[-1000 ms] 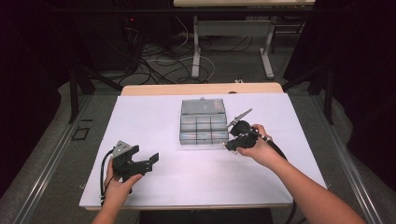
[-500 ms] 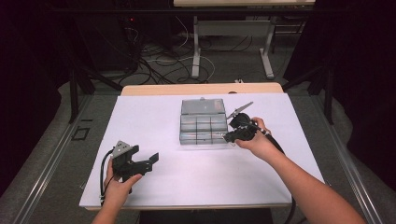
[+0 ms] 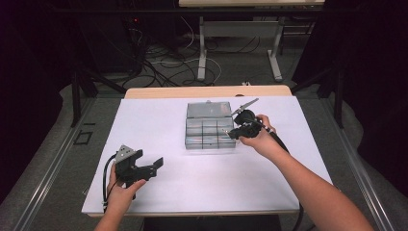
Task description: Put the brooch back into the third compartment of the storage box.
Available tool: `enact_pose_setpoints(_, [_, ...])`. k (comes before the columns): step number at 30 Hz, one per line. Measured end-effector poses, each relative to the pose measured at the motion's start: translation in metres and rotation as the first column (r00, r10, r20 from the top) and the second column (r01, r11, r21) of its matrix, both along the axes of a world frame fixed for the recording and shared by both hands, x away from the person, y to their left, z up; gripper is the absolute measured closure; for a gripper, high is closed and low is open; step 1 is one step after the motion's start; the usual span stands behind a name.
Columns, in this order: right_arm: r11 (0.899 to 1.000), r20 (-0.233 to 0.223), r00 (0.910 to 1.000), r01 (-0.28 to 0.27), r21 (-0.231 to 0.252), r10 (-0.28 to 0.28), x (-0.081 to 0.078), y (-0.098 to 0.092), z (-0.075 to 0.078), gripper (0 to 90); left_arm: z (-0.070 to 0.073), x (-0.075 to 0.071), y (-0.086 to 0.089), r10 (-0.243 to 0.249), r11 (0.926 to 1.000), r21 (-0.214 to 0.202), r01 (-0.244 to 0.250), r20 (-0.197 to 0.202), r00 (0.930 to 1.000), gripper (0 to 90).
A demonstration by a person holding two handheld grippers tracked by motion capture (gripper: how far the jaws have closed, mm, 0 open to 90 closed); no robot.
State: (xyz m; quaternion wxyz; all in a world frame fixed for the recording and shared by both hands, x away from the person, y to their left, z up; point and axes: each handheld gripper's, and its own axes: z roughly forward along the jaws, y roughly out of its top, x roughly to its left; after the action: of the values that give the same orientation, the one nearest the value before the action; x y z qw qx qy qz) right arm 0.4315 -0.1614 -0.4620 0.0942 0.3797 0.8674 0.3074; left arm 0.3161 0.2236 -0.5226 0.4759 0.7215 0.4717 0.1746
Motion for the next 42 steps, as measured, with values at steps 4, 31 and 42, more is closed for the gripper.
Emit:
enact_pose_setpoints(4, [1.0, 0.006, 0.9999, 0.012, 0.004, -0.012, 0.005, 0.001, 0.001, 80.8, 0.0, 0.0, 0.0, 0.001, 1.0, 0.001, -0.001, 0.001, 1.0, 7.0])
enact_pose_setpoints(31, [0.998, 0.125, 0.9908, 0.046, 0.043, -0.051, 0.034, 0.015, -0.009, 80.7, 0.0, 0.0, 0.001, 0.004, 1.0, -0.004, -0.004, -0.004, 1.0, 7.0])
enact_pose_setpoints(42, [0.998, 0.112, 0.9919, 0.061, -0.001, -0.06, 0.046, 0.016, -0.015, 80.7, -0.001, 0.001, 0.001, 0.0, 1.0, -0.001, 0.0, -0.001, 1.0, 7.0])
